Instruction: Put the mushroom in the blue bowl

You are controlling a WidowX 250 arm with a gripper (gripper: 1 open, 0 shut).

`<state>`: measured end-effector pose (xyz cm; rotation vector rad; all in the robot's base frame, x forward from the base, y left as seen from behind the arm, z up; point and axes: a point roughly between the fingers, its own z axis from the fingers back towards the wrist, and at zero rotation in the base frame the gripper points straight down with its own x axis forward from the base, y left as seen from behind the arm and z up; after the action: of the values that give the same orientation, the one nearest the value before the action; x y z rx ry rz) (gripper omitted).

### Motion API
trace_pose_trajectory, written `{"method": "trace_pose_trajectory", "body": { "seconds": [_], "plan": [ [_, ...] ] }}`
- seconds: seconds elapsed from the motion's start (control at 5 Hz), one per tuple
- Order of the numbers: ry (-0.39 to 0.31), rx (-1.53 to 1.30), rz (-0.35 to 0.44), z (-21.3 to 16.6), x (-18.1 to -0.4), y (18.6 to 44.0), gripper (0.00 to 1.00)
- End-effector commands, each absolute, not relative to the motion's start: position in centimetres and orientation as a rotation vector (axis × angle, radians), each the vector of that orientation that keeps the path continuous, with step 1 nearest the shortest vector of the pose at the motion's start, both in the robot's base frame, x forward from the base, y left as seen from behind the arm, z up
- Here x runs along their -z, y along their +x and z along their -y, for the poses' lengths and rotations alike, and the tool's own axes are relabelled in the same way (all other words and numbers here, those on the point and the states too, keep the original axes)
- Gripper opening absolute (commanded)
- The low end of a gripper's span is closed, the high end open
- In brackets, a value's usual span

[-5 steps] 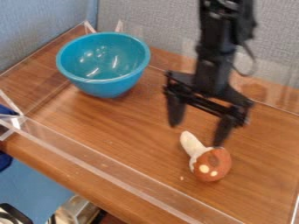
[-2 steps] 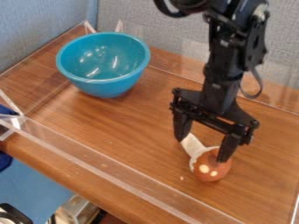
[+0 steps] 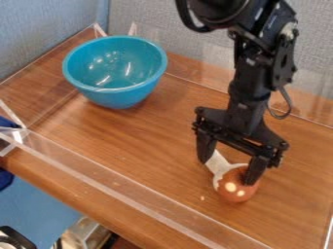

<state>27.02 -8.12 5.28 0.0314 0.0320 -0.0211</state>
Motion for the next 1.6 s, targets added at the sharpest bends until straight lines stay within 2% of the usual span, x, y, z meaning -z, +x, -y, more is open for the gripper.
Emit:
{"method": "trace_pose_trajectory", "body": {
  "seconds": [0.0, 0.2, 0.4, 0.8, 1.0, 1.2, 1.4],
  "plan": [
    [0.028, 0.004, -0.008, 7.7, -5.4, 27.7, 1.0],
    [0.029, -0.002, -0.011, 7.6, -4.9, 27.9, 0.0],
    [0.03, -0.011, -0.006, 7.3, -5.3, 27.9, 0.0],
    [0.052, -0.062, 0.043, 6.4, -9.5, 27.7, 0.0],
    [0.058, -0.018, 0.093, 7.7, -11.5, 27.5, 0.0],
    [0.035, 0.046, 0.1, 10.1, -10.8, 27.2, 0.0],
    [0.03, 0.018, 0.095, 8.9, -9.9, 26.7, 0.0]
  ]
}}
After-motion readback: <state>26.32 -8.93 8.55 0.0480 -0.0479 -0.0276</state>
